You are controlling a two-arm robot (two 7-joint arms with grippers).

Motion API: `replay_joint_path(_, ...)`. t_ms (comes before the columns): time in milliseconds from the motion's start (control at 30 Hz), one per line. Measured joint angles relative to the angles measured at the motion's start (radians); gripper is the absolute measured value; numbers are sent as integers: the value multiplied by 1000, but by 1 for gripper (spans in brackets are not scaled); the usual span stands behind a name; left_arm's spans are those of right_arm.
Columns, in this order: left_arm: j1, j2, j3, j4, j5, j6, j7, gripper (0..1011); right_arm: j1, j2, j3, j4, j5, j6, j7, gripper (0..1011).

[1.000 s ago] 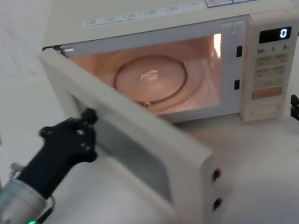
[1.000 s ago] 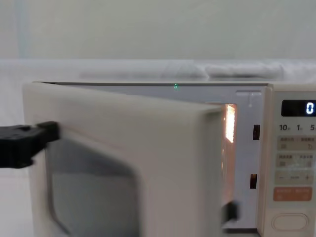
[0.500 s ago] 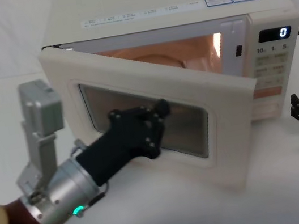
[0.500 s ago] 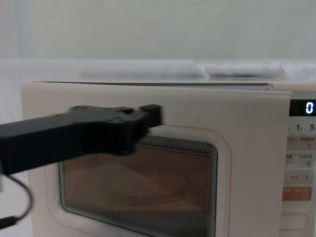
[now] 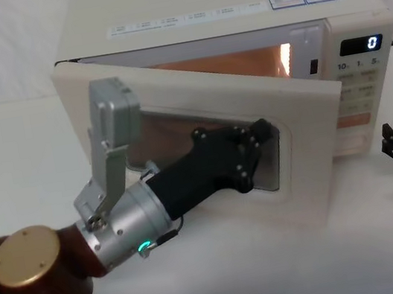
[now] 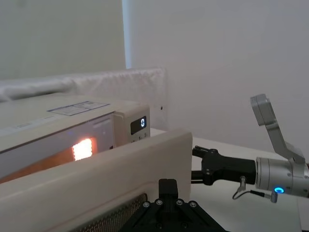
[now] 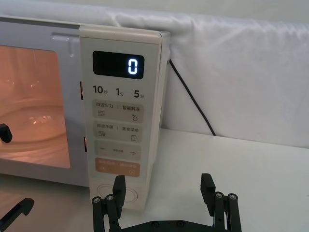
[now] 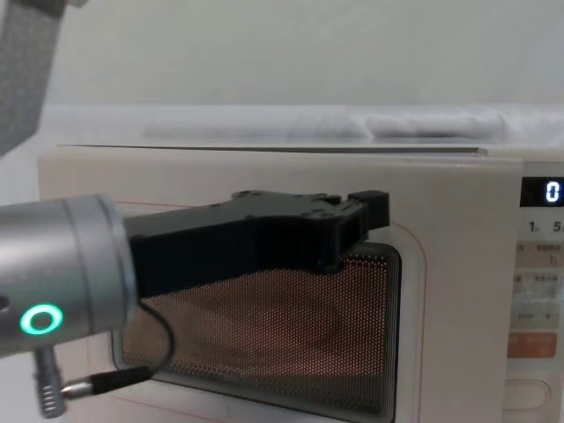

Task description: Press the button to open the microwave door with one hand; close the microwave door with the other hand.

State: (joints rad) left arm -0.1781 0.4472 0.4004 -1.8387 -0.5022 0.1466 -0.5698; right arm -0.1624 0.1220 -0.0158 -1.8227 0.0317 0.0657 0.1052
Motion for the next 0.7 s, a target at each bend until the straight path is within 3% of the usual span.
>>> replay_joint_path(700, -146, -78, 87, 124, 8, 32, 140, 0, 0, 0, 0, 0, 0, 0, 0, 1002)
